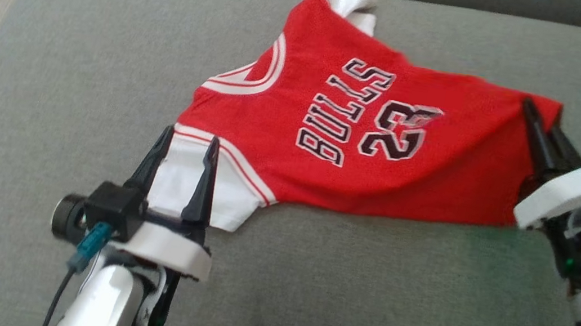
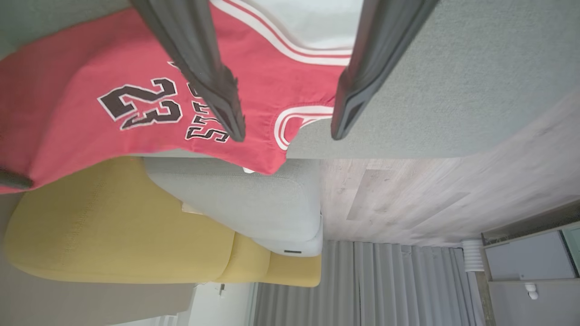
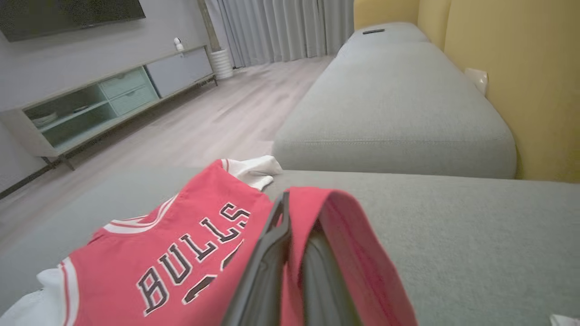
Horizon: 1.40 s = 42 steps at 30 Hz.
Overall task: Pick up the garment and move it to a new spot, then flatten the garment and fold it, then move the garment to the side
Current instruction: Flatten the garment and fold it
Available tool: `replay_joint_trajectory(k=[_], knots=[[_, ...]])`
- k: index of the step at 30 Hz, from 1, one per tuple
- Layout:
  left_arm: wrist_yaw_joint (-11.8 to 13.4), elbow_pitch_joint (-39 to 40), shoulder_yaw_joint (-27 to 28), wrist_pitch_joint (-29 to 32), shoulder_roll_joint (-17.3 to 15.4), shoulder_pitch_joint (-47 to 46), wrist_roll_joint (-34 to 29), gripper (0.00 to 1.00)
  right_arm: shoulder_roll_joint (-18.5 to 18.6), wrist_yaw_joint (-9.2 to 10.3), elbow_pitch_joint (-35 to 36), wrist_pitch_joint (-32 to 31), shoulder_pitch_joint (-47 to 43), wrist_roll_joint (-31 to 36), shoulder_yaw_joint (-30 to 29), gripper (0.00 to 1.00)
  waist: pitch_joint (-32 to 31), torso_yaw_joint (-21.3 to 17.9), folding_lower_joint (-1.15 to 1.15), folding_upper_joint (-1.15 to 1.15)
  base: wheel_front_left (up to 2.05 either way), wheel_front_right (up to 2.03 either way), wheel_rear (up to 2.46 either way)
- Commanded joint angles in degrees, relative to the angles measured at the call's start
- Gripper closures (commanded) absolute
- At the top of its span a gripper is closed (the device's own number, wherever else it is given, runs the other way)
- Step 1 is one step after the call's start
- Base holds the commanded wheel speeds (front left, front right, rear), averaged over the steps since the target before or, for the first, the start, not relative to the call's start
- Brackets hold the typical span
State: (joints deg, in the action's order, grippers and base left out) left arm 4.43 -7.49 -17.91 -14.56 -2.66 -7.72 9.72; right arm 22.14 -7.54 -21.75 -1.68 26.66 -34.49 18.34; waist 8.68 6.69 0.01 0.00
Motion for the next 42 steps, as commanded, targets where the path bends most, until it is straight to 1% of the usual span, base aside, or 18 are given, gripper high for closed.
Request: replay_joint_trajectory(k=[1, 6, 9, 13, 16, 18, 19, 24, 29, 33, 37, 39, 42], knots=[[-0.2, 2.0, 1.4, -0.4, -0.2, -3.2, 0.1, 0.00, 0.6, 0.05, 0.1, -0.2, 3.1, 0.8, -0.5, 1.00, 1.7, 1.7, -0.01, 0.00, 0.00, 0.00, 0.00], [-0.1, 1.8, 0.3, -0.4, -0.2, -4.8, 0.5, 0.00, 1.3, 0.05, -9.8, -1.1, 8.0, 3.8, -2.1, 1.00, 3.8, 4.0, -0.01, 0.00, 0.00, 0.00, 0.00], [0.1, 1.7, -0.2, -0.4, -0.2, -5.6, 0.7, 0.00, 1.6, 0.05, -15.6, -0.4, 11.0, 5.7, -2.3, 1.00, 4.7, 5.1, -0.01, 0.00, 0.00, 0.00, 0.00], [0.5, 1.7, -0.5, -0.4, -0.2, -6.0, 1.0, 0.00, 1.6, 0.05, -23.0, 0.0, 14.6, 7.6, -1.6, 1.00, 5.2, 5.8, -0.01, 0.00, 0.00, 0.00, 0.00], [0.7, 1.8, -0.6, -0.4, -0.2, -6.1, 1.0, 0.00, 1.4, 0.05, -27.7, 0.1, 16.6, 8.8, 0.1, 1.00, 5.3, 5.9, -0.01, 0.00, 0.00, 0.00, 0.00], [0.9, 1.7, -0.3, -0.4, -0.2, -6.1, 1.1, 0.00, 1.5, 0.05, -30.3, 0.6, 17.9, 10.1, 1.6, 0.05, 5.3, 5.5, -0.01, 0.00, 0.00, 0.00, 0.00], [1.0, 1.7, -0.2, -0.4, -0.2, -6.1, 1.1, 0.00, 1.5, 0.05, -31.4, 1.2, 18.5, 10.6, 2.1, 0.00, 5.2, 5.3, -0.01, 0.00, 0.00, 0.00, 0.00], [1.1, 1.4, 0.9, -0.4, -0.2, -5.6, 0.9, 0.00, 1.0, 0.05, -34.4, 5.7, 20.5, 10.9, 2.8, 0.00, 3.8, 3.4, -0.01, 0.00, 0.00, 0.00, 0.00], [0.7, 1.0, 2.9, -0.4, -0.2, -4.3, 0.4, 0.00, 0.2, 0.05, -32.5, 11.4, 18.9, 8.5, 3.0, 0.00, 0.9, 0.6, -0.01, 0.00, 0.00, 0.00, 0.00], [0.4, 1.1, 4.5, -0.4, -0.2, -2.8, 0.0, 0.00, -0.7, 0.05, -28.1, 14.4, 15.1, 5.4, 1.6, 0.00, -1.3, -1.7, -0.01, 0.00, 0.00, 0.00, 0.00], [0.1, 1.3, 6.0, -0.4, -0.2, -1.4, -0.5, 0.00, -2.6, 0.05, -21.6, 15.9, 9.4, 3.4, -1.1, 0.00, -2.7, -3.6, -0.01, 0.00, 0.00, 0.00, 0.00], [-0.1, 1.5, 6.7, -0.4, -0.2, -0.8, -0.7, 0.00, -4.0, 0.05, -17.7, 16.3, 6.0, 3.3, -3.0, 0.00, -3.1, -4.4, -0.01, 0.00, 0.00, 0.00, 0.00], [-0.5, 1.6, 7.6, -0.4, -0.2, -0.1, -0.9, 0.00, -6.7, 0.05, -11.6, 16.6, 0.0, 5.3, -6.0, 0.00, -3.5, -5.1, -0.01, 0.00, 0.00, 0.00, 0.00]])
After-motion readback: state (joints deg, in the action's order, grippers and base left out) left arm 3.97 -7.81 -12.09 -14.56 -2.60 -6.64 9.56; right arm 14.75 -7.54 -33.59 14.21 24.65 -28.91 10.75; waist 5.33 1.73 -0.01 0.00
